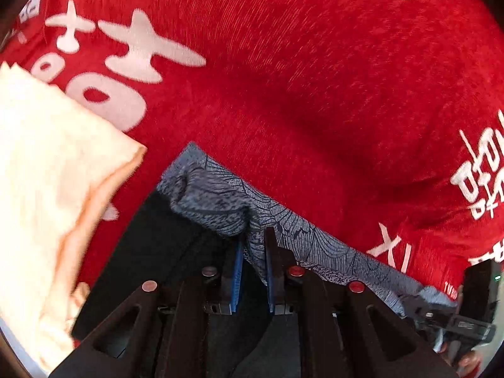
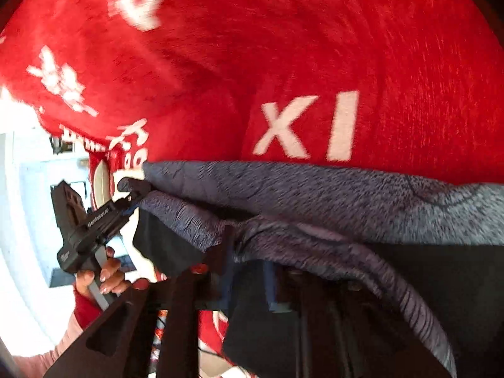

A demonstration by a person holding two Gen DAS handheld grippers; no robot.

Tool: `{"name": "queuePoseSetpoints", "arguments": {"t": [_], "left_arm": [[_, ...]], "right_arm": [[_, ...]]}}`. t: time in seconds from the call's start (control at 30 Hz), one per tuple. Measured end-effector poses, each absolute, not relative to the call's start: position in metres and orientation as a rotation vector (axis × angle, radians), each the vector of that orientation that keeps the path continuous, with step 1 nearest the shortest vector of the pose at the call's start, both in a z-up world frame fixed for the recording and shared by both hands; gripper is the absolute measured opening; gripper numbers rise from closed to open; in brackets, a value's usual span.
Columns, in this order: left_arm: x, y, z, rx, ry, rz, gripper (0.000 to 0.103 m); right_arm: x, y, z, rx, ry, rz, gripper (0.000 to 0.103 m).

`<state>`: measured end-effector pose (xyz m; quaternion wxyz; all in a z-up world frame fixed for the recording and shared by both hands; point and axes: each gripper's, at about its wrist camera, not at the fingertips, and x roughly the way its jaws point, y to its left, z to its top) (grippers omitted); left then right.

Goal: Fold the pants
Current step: 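Lift the pants with both grippers and fold them over onto themselves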

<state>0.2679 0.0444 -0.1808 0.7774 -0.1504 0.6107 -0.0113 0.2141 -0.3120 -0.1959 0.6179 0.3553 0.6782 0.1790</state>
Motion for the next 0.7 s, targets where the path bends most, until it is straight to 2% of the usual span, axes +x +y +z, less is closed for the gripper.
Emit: {"name": "queuePoseSetpoints", "arguments": {"t": [0.03, 0.07, 0.1, 0.13, 0.27, 0.37, 0.43, 0.47, 0.5, 0.53, 0.63, 0.7], "left_arm": [[0.267, 0.045, -0.176, -0.307, 1.314, -0.021, 0.029], [0.264, 0.045, -0.17, -0.289, 1.301, -0.012, 0.038], [0.261, 0.046, -0.164, -0.265, 1.283, 0.006, 0.059], [0.258, 0.047, -0.156, -0.236, 1.258, 0.024, 0.063], [0.249, 0.043, -0.151, -0.21, 1.277, -0.004, 0.063], [0.242, 0.03, -0.159, -0.162, 1.297, -0.013, 0.063], [0.238, 0.021, -0.166, -0.159, 1.308, -0.024, 0.063], [0.236, 0.017, -0.169, -0.16, 1.313, -0.031, 0.063], [0.235, 0.011, -0.174, -0.157, 1.318, -0.037, 0.063], [0.232, 0.008, -0.177, -0.148, 1.326, -0.041, 0.063], [0.231, 0.003, -0.183, -0.144, 1.332, -0.043, 0.063], [0.232, 0.001, -0.185, -0.135, 1.336, -0.037, 0.063]], "right_arm": [[0.213, -0.311, -0.184, 0.771, 1.543, 0.415, 0.072], [0.212, -0.309, -0.168, 0.723, 1.507, 0.423, 0.083], [0.211, -0.306, -0.152, 0.683, 1.468, 0.455, 0.083], [0.211, -0.301, -0.137, 0.635, 1.452, 0.497, 0.083], [0.227, -0.271, -0.117, 0.319, 1.414, 0.514, 0.078], [0.248, -0.24, -0.145, 0.152, 1.463, 0.605, 0.074], [0.255, -0.222, -0.164, 0.079, 1.502, 0.651, 0.069], [0.257, -0.213, -0.175, 0.035, 1.519, 0.672, 0.059], [0.258, -0.207, -0.183, 0.006, 1.537, 0.689, 0.043], [0.26, -0.203, -0.192, -0.032, 1.564, 0.67, 0.005], [0.276, -0.218, -0.202, 0.084, 1.591, 0.571, 0.006], [0.285, -0.231, -0.214, 0.18, 1.636, 0.507, 0.01]]}}
